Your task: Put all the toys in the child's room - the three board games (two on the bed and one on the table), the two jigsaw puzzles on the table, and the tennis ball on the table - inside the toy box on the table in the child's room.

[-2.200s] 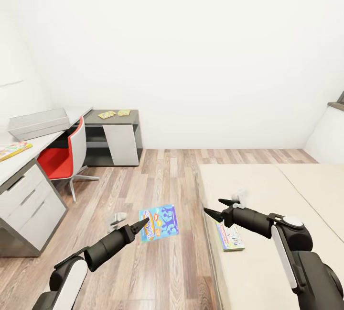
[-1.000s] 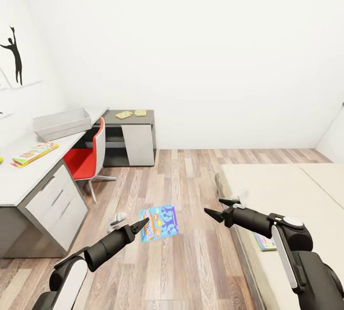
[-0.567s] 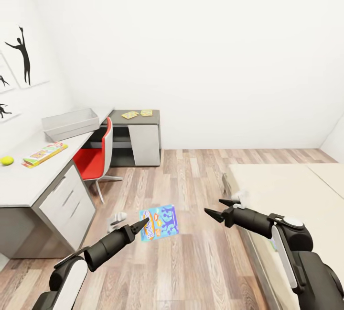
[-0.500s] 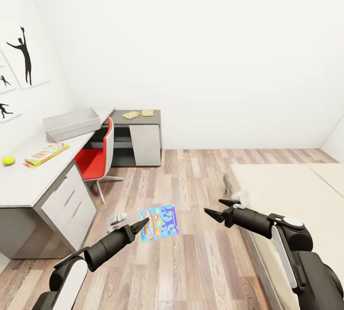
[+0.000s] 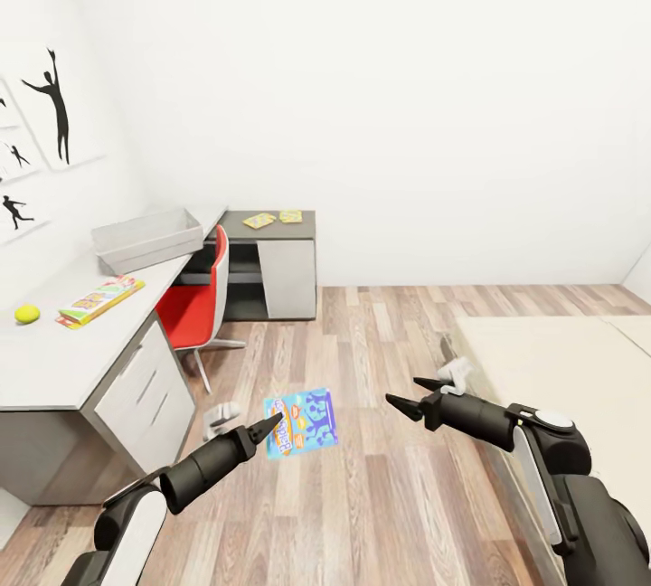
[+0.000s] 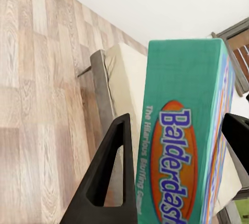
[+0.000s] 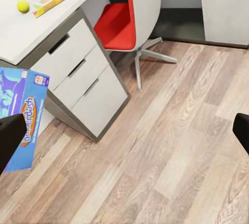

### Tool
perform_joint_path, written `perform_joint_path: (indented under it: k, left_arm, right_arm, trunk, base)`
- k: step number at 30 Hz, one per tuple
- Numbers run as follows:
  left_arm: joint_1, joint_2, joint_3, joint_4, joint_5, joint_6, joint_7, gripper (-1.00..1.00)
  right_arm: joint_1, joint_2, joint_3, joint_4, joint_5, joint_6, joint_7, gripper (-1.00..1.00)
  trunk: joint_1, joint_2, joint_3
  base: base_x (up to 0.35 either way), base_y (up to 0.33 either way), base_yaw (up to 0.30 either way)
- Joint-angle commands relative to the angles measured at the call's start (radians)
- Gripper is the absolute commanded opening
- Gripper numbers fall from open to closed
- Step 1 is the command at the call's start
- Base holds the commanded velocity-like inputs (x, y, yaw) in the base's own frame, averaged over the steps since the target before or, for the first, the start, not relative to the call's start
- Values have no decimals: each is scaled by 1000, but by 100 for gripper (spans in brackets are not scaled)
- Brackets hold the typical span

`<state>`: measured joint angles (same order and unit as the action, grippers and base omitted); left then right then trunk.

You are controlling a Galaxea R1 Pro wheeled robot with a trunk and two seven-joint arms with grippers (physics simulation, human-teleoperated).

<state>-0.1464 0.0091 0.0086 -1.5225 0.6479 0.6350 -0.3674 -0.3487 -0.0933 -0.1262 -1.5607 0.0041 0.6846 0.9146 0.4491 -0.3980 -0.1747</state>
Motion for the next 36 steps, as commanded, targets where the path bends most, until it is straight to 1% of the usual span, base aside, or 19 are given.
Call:
perform_joint_path:
  k: [1,15,29,33,36]
  left_arm:
    - [-1,0,1,1,9,8,0,-100]
    - [-1,0,-3,5,7,7,1,-100]
    - [-1,-3,-6,1,9,7,7,-100]
    - [-4,-8,-15,-8,10,10,4,-100]
    - [-6,-12,-30,-28,14,16,4,-100]
  right_arm:
    - [-1,0,-1,-1,0,8,4,100]
    - [-1,-1,-2,-10,-1,12,6,100]
    - [-1,-2,-3,-15,-2,12,7,100]
    - [-1,-2,-3,-16,-2,12,7,100]
    - [-1,-2,-3,-16,-3,12,7,100]
  trunk:
    - [1,-2,-2]
    - [1,-2,-2]
    - [1,-2,-2]
    - [1,-2,-2]
    - [1,-2,-2]
  base:
    - [222,218,0]
    - [246,194,0]
    - [270,143,0]
    - [142,56,0]
    - [77,30,0]
